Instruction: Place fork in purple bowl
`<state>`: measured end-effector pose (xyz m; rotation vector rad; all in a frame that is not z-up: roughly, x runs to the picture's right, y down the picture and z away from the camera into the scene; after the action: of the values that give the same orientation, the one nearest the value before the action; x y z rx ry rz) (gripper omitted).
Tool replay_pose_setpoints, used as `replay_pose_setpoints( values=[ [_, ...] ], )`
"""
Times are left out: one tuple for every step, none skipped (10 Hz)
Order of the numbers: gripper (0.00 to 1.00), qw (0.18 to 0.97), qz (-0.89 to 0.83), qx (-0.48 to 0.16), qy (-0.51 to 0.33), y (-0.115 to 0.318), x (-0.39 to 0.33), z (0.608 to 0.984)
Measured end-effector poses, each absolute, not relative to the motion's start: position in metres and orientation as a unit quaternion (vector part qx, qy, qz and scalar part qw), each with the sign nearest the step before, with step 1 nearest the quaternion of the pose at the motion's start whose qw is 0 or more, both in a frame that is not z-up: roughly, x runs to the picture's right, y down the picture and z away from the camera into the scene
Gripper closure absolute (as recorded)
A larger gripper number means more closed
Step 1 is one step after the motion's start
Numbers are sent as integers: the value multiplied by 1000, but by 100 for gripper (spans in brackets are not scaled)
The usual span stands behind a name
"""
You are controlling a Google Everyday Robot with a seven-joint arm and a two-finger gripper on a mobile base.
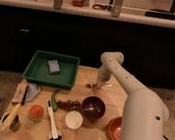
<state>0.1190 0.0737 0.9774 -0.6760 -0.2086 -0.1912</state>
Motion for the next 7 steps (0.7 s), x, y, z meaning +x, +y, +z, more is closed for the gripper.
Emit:
replay_pose_setpoints(
  values=[
    [100,933,-101,-331,-103,76,118,972],
    [100,933,-109,-327,-106,75,115,964],
    [100,933,-119,-320,-110,70,110,953],
    [100,934,-136,-309,-116,62,101,933],
    [100,934,-143,-305,-118,58,97,923],
    [100,934,-152,-299,-120,56,93,915],
    [100,935,-157,-296,-120,55,91,912]
  ],
)
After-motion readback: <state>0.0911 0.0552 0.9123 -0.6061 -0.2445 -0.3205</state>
